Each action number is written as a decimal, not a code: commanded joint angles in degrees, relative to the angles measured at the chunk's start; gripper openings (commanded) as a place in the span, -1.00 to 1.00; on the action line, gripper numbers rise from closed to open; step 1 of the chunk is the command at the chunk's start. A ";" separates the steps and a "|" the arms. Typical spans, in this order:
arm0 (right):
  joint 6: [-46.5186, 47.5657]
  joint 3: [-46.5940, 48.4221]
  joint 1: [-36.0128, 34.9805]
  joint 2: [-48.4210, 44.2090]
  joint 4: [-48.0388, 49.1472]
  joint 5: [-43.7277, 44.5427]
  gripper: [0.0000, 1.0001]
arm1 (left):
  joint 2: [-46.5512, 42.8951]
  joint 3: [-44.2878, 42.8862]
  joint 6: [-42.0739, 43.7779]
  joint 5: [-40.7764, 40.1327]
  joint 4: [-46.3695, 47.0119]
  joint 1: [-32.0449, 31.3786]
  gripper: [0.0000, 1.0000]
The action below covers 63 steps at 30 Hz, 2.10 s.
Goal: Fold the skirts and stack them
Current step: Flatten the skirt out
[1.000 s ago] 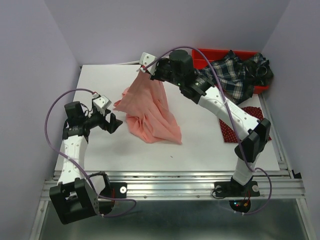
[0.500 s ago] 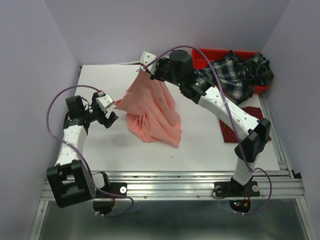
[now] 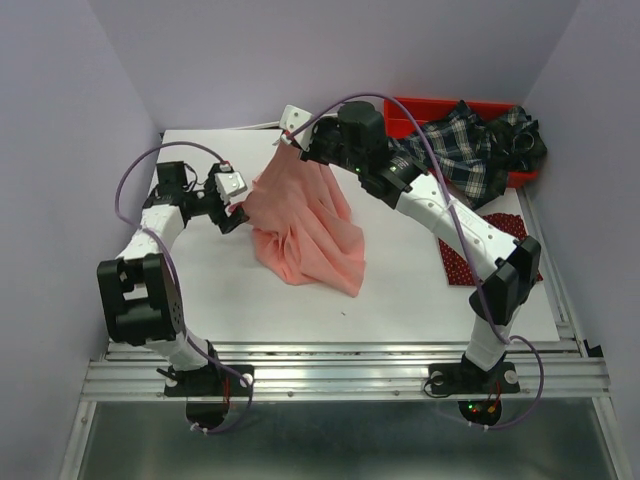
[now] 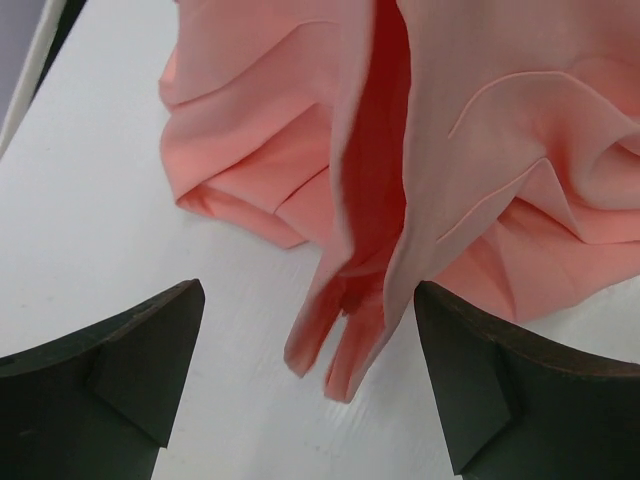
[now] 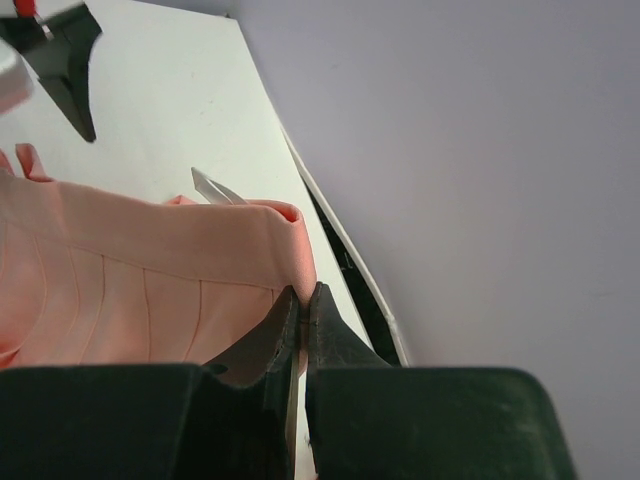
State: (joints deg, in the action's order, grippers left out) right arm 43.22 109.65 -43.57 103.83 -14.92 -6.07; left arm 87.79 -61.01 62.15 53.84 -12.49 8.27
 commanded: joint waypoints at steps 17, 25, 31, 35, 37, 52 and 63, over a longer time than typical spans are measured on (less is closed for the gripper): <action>-16.40 9.09 11.92 -3.72 7.10 10.81 -0.99 | -0.95 -29.92 -29.78 -6.63 3.35 3.86 -1.00; -24.75 0.33 13.95 -14.68 6.65 10.38 -0.99 | -6.48 -43.25 -19.48 -24.66 -13.93 0.17 -1.00; -28.01 -12.43 13.95 -24.37 4.56 4.59 -0.99 | -19.57 -32.17 -9.34 -24.58 -23.53 -0.45 -1.00; -28.90 -15.77 13.95 -29.47 2.79 3.69 -0.99 | -25.20 -27.84 -7.40 -24.67 -29.59 -0.45 -1.00; -28.63 -16.48 13.95 -30.53 2.26 3.34 -0.99 | -26.79 -27.93 -8.27 -24.58 -30.57 -0.45 -1.00; -28.10 -19.75 15.09 -18.07 11.83 2.73 -0.99 | -8.88 -28.10 -21.79 -24.66 -19.96 -1.33 -1.00; -34.44 35.78 26.86 20.77 17.20 0.54 -0.99 | 24.60 -77.47 -39.82 -38.10 -9.22 -1.33 -1.00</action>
State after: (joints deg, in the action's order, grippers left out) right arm 8.71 127.66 -24.60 122.67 -5.39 -11.62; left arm 112.14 -123.26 28.60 27.55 -30.20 4.29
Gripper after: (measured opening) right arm 0.045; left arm 0.049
